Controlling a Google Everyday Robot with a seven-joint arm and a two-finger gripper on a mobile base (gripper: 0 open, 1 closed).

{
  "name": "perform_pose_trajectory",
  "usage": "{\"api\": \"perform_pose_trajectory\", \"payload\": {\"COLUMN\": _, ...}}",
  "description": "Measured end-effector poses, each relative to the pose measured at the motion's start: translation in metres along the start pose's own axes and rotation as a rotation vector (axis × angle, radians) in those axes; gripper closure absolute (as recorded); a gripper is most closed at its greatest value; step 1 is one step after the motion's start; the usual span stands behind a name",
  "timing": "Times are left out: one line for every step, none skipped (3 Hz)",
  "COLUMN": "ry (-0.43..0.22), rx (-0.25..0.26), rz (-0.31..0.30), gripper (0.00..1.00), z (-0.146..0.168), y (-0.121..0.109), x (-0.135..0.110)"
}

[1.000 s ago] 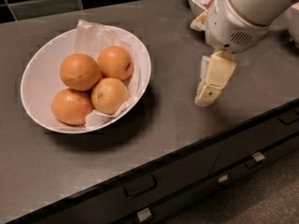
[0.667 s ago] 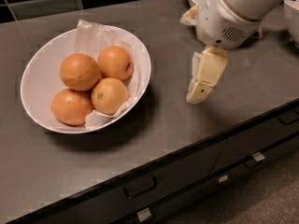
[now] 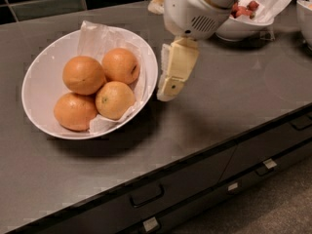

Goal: Pick orange from white bowl

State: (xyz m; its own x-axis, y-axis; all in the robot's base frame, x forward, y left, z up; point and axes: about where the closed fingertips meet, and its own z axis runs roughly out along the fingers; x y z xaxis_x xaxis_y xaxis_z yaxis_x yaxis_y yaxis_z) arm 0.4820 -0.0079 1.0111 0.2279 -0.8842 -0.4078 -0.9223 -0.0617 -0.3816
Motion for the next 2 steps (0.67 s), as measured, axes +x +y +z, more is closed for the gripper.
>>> {"api": "perform_pose_trajectory", "payload": {"ry": -0.053, "rx": -0.018, "rz": -0.019, "gripper": 0.00, "z": 0.0297, "y": -0.0081, "x": -0.0274}}
{"api": "perform_pose_trajectory", "payload": {"ry": -0.053, "rx": -0.018, "rz": -0.019, "gripper": 0.00, "z": 0.0297, "y": -0.0081, "x": -0.0275}}
